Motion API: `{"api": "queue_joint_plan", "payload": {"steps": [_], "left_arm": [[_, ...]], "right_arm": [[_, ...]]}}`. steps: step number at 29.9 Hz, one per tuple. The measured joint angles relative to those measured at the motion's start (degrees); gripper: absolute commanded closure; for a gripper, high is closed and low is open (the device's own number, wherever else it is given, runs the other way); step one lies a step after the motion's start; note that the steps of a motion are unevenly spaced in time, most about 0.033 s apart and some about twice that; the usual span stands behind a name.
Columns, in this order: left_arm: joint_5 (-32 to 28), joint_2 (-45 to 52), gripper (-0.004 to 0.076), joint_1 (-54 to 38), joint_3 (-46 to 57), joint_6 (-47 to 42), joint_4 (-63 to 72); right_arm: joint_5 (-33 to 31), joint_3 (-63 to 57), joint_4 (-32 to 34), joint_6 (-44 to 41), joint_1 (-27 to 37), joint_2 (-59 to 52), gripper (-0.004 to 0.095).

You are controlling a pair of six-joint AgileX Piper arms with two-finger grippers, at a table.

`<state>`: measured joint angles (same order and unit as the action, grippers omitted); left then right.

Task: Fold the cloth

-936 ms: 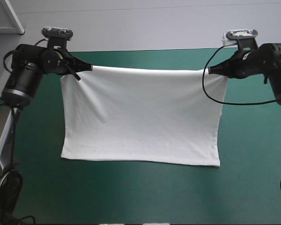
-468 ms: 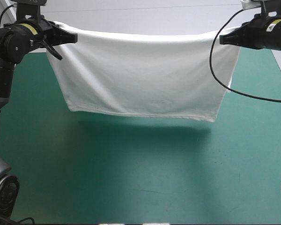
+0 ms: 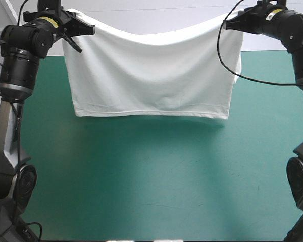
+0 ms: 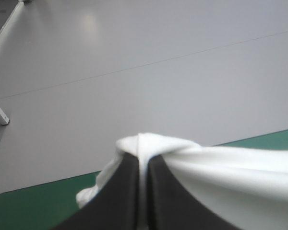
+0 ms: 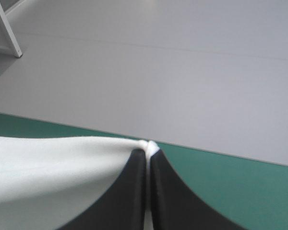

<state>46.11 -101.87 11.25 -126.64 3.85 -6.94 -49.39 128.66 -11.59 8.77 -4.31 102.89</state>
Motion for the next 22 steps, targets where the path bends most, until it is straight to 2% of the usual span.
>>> {"api": "queue_joint_plan", "payload": {"steps": [4,8,11,17,22], "left_arm": [[-0.54,-5.06,0.0732,-1.99,-7.89,1.03,0.34],[3.17,-7.98,0.0732,-4.10,-17.58,3.32,0.47],[5.13,-8.74,0.0732,-4.62,-20.17,5.10,2.04],[11.77,-14.92,0.0732,-4.67,-20.50,5.88,4.95],[24.14,-23.07,0.0732,-4.67,-20.44,6.31,6.40]], "right_arm": [[4.82,6.02,-0.72,0.27,0.00,4.78,0.0927],[4.51,11.90,-0.76,0.27,0.00,6.20,0.0927],[3.59,13.11,-0.76,0.27,0.00,5.95,0.0927],[-5.37,11.06,-0.59,0.27,0.13,8.96,0.0927],[-16.93,6.80,-0.42,0.22,0.17,15.71,0.0926]]}}
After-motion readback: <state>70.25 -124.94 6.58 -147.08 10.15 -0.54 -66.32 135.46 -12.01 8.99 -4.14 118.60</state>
